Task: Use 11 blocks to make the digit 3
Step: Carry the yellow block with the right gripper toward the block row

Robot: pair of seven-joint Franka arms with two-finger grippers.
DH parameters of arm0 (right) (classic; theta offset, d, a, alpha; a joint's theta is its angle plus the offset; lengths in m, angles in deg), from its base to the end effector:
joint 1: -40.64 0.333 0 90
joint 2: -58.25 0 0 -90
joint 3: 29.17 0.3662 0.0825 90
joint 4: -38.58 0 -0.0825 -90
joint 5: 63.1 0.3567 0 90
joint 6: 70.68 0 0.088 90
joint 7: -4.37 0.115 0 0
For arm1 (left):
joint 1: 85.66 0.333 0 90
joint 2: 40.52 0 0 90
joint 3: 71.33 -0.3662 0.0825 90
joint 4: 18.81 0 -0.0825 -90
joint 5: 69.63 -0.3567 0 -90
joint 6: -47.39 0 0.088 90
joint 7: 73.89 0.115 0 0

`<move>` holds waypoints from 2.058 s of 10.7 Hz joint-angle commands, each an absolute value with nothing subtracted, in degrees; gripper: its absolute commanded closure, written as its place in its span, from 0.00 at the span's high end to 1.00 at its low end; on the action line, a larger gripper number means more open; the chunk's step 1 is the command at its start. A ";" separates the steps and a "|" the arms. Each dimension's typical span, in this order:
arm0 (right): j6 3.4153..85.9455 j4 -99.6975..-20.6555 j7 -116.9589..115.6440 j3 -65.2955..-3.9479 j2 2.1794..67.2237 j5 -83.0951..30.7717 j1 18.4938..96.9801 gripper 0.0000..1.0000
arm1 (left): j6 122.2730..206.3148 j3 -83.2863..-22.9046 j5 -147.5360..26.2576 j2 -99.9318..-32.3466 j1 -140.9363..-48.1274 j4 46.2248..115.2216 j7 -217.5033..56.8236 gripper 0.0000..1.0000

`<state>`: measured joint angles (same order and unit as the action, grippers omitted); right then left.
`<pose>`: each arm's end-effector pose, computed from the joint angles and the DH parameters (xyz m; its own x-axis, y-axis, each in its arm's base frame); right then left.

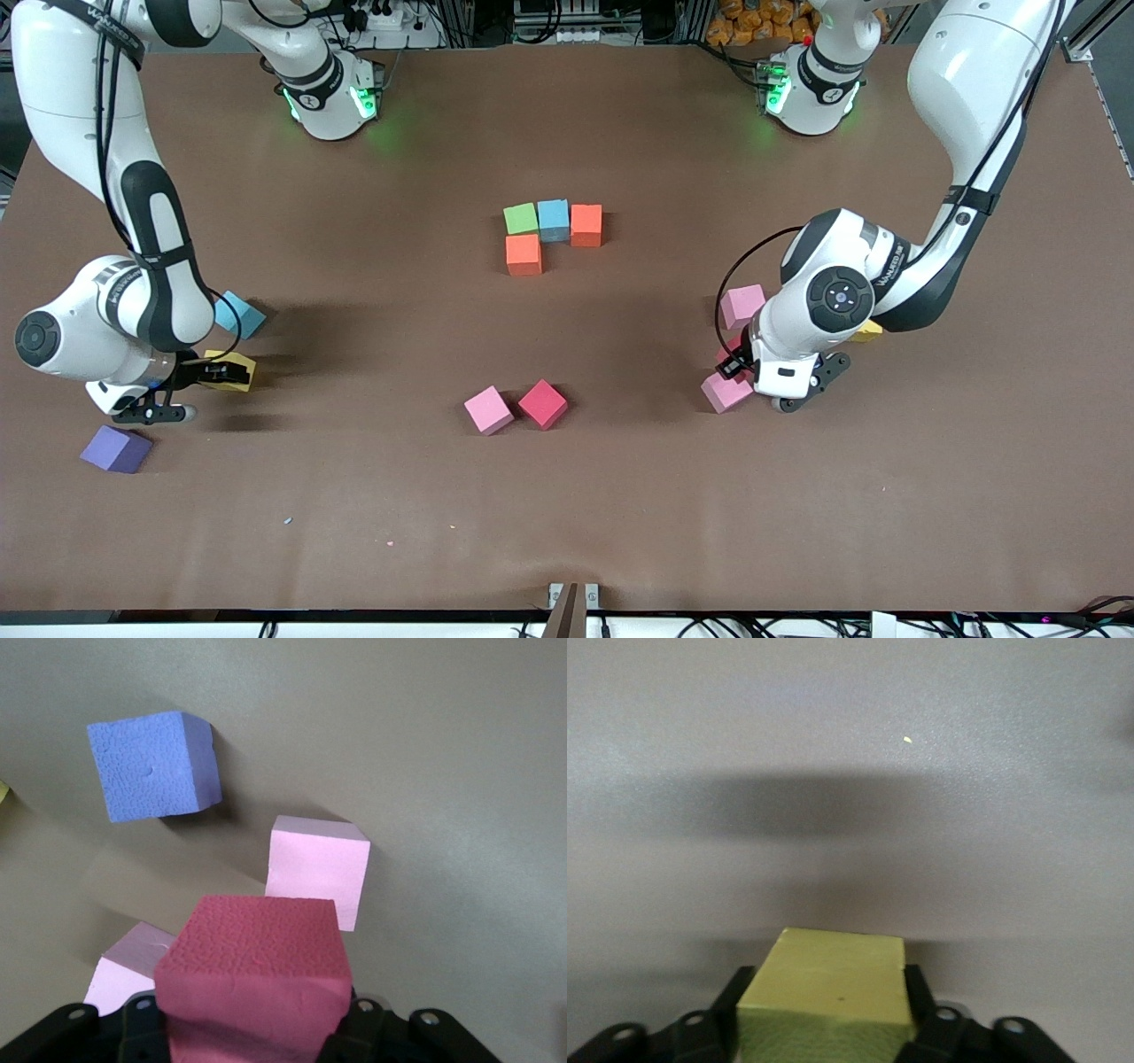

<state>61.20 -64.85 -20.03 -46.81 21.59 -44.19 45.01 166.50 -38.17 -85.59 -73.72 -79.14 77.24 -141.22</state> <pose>0.6399 -0.1194 0.2461 0.9970 0.0109 -0.0771 0.0049 -0.9970 -0.0777 0.6252 -0.2302 0.3517 0.8046 0.5865 -0.0933 0.5860 -0.8095 -0.0354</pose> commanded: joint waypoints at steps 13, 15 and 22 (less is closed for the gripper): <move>48.77 -66.36 2.73 -47.01 34.69 -44.02 71.02 0.26 | 164.11 -37.85 -84.57 -73.30 -78.36 77.08 -139.19 0.00; 48.77 -66.62 11.98 -46.93 34.87 -43.68 76.82 0.27 | 164.11 -37.93 -84.57 -73.30 -78.19 77.08 -139.19 0.00; 57.54 -66.10 34.76 -46.75 31.02 -43.23 91.86 0.30 | 164.03 -37.93 -84.66 -72.87 -77.92 76.99 -138.84 0.00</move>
